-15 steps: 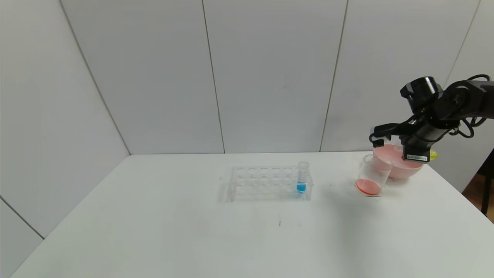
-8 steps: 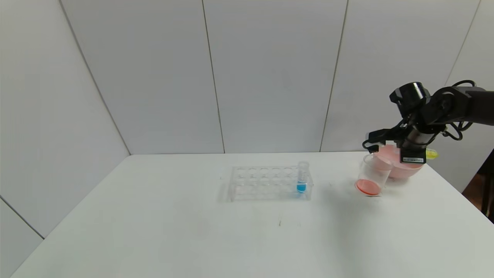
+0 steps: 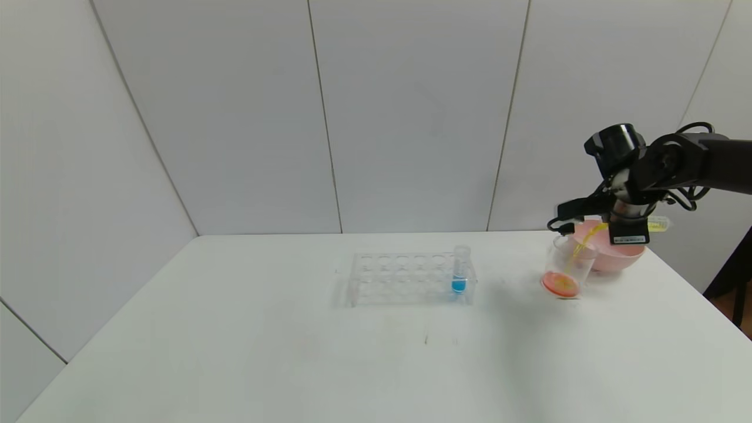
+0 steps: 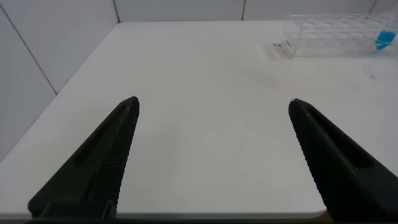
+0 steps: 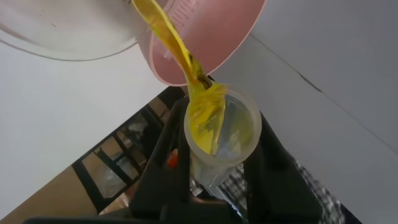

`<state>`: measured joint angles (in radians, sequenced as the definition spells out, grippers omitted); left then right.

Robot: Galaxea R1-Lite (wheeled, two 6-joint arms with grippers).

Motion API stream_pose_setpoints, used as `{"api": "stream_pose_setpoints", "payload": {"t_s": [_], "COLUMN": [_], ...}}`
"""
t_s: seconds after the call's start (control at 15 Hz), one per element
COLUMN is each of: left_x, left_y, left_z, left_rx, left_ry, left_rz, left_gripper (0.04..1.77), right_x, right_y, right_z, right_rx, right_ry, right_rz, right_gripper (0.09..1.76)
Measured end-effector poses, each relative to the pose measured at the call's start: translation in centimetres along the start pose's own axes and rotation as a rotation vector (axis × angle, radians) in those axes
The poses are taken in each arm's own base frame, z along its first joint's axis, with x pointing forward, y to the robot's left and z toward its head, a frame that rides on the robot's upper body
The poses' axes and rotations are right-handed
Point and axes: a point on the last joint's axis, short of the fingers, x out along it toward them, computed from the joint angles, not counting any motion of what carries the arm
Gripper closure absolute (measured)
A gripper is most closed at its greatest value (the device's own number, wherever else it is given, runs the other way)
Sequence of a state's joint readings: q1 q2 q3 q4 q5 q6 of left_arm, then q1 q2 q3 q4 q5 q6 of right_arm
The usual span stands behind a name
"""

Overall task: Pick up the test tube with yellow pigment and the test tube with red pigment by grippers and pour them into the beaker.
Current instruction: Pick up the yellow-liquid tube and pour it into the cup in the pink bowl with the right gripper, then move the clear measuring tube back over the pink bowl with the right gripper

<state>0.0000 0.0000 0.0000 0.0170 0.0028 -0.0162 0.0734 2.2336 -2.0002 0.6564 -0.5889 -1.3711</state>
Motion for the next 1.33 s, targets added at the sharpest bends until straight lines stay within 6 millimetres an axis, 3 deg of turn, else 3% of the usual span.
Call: {"api": "stream_pose_setpoints", "payload": {"t_s": [1.33], "left_x": [0.0], "left_y": [0.0], "left_z": [0.0], "left_rx": [0.000], "left_ry": [0.000], "left_rz": [0.000], "left_gripper": [0.09], "right_x": [-1.7], "right_y": [0.0], "right_z": [1.3], "right_rx": [-0.192], "right_ry": [0.132], "right_rz": [-0.061], "right_gripper": [1.30]}}
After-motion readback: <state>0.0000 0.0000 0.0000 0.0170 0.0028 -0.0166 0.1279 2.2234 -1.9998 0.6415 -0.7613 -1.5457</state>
